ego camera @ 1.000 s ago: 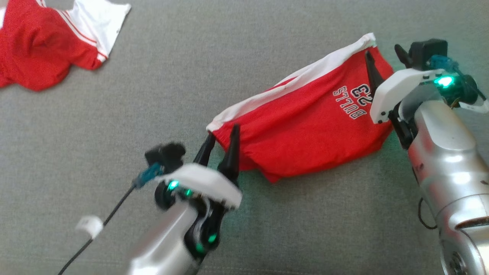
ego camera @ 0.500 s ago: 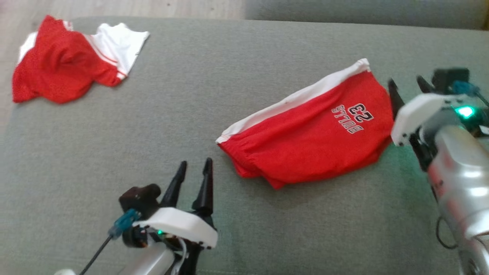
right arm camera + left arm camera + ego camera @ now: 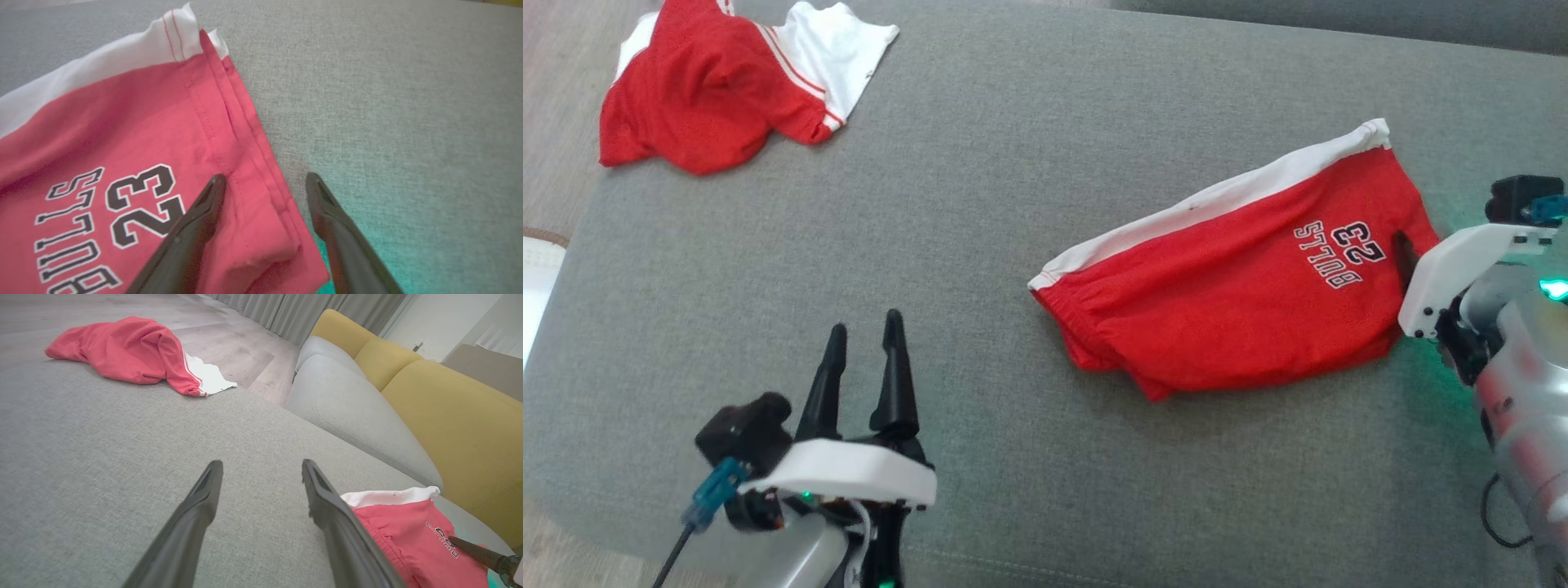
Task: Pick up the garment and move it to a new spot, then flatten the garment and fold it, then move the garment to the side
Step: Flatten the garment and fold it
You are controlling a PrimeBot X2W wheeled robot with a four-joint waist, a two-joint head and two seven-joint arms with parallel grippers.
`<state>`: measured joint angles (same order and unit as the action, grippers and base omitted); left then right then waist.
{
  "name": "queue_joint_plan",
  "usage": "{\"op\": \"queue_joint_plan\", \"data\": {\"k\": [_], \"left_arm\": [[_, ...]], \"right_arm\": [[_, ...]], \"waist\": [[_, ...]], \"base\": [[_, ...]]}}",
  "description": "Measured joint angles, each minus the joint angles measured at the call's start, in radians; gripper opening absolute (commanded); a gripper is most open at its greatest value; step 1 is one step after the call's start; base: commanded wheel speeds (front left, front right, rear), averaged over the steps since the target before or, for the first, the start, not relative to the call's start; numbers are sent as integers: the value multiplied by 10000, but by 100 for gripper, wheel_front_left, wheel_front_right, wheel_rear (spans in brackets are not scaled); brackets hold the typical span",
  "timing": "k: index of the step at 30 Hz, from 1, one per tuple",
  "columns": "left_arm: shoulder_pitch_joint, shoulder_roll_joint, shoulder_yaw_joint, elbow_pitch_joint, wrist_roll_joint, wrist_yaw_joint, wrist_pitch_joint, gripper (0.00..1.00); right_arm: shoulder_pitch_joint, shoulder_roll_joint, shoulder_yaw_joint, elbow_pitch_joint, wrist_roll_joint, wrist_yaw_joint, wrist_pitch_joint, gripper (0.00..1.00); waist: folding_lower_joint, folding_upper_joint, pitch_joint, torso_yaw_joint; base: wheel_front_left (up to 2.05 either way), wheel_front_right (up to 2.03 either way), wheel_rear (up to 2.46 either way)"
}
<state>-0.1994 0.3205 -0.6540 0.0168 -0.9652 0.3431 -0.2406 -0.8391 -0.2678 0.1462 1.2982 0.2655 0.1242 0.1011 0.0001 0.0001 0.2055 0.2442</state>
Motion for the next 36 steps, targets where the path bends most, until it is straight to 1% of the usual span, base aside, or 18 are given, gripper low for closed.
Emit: {"op": "queue_joint_plan", "data": {"k": [1, 2, 3, 4, 5, 6, 10, 14, 19, 22, 25, 26, 30, 36], "left_arm": [[91, 0, 90, -44, 0, 0, 0, 100], [178, 4, 148, -73, 0, 0, -4, 100], [252, 4, 174, -117, 29, 0, -35, 100], [298, 4, 211, -173, 121, 0, -79, 100], [322, 4, 276, -224, 182, 0, -82, 100], [323, 4, 349, -249, 238, 0, -84, 100], [321, 52, 477, -311, 439, 2, -86, 100], [321, 142, 654, -305, 642, -2, -86, 100], [352, 376, 740, -161, 1066, 96, -88, 100], [467, 378, 782, -140, 1124, 92, -88, 100], [655, 376, 811, -81, 1126, 88, -88, 100], [655, 376, 811, -81, 1126, 88, -88, 100], [1020, 380, 966, -10, 1126, 84, -90, 100], [1436, 387, 1101, 27, 1127, 69, -90, 100]], "right_arm": [[40, 8, 2, -54, 167, 0, 98, 81], [45, 8, 19, -102, 274, 0, 203, 47], [46, 8, 61, -140, 362, 0, 320, 39], [60, 21, 127, -203, 441, 0, 426, 27], [94, 54, 184, -288, 529, 0, 497, 8], [136, 98, 244, -362, 660, 0, 504, 0], [460, 171, 464, -752, 1058, 0, 297, 0], [960, 343, 598, -1206, 1515, 0, -318, 0], [1402, 399, 700, -1549, 1691, 0, -1214, 0], [1730, 476, 462, -1546, 1770, 0, -1747, 0], [2142, 750, 247, -1546, 1787, 0, -2253, 0], [2142, 750, 247, -1546, 1787, 0, -2253, 0], [2708, 1078, -90, -1576, 1735, 0, -2859, 0], [3361, 1287, -915, -1845, 1315, 0, -3310, 0]], "waist": [[0, 0, 6, 21], [0, 0, -1, 22], [-1, 0, -12, 16], [-1, 0, -26, -1], [-1, 0, -44, -26], [-1, 0, -64, -58], [0, 0, -171, -239], [-1, 0, -360, -505], [-1, 0, -677, -1005], [-1, 0, -882, -1375], [-1, 0, -1082, -1782], [-1, 0, -1082, -1782], [-1, 0, -1321, -2330], [-2, 0, -1561, -3058]], "base": [[0, 0, 0], [0, 0, 0], [0, 0, 0], [0, 0, 0], [0, 0, 0], [0, 0, 0], [0, 0, 0], [0, 0, 0], [0, 0, 0], [0, 0, 0], [0, 0, 0], [0, 0, 0], [0, 0, 0], [0, 0, 0]]}}
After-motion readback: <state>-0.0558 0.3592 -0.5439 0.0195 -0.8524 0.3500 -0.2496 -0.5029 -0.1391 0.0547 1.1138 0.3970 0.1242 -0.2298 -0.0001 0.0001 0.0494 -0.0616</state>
